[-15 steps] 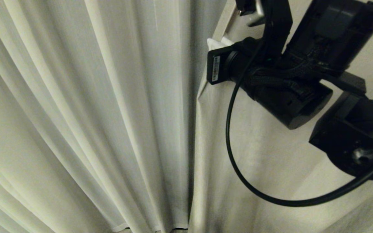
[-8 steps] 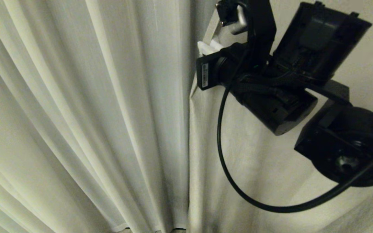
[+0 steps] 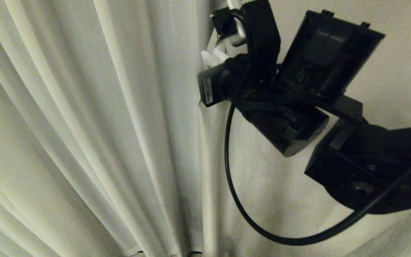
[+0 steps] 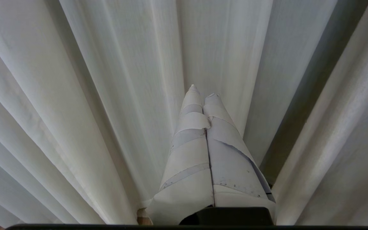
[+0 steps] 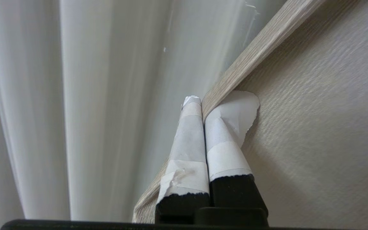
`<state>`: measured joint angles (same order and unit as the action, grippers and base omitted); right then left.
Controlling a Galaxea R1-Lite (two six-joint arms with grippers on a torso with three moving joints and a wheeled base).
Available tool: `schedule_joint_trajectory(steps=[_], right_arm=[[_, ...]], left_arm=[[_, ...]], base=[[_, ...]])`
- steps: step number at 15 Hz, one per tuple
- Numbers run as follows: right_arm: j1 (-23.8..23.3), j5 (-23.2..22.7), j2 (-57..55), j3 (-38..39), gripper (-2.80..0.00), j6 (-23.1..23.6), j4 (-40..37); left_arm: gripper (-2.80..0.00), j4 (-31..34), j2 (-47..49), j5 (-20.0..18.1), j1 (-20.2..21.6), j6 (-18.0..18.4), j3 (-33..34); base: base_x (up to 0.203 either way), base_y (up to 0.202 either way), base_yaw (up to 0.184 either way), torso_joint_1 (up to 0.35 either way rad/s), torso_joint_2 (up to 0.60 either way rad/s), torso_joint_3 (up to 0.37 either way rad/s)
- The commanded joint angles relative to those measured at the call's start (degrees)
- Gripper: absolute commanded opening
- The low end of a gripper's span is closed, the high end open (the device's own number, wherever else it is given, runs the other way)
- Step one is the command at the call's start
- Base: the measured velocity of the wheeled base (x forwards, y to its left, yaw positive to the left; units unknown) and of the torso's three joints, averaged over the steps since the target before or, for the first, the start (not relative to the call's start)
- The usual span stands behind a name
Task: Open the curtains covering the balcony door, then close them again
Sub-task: Close the outer curtains on both sides
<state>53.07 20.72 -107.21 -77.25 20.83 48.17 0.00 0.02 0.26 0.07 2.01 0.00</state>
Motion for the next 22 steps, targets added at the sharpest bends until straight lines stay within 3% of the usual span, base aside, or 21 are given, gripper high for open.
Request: schedule_joint_trajectory(steps=[1,22], right_arm=[[0.87,0.11,-1.08,-0.16,-2.80,0.93,0.51],[5.90,0.11,-7.49,-3.70,-2.80,4.10,2.72]], left_arm=[[-2.80,0.00,-0.02,0.00,0.01,0.01,0.00],[-2.80,0.00,0.06,0.00,0.01,0.01,0.00]], base=[[0.000,0.000,0.000,0.000,0.00,0.000],[0.000,0.000,0.000,0.000,0.00,0.000]])
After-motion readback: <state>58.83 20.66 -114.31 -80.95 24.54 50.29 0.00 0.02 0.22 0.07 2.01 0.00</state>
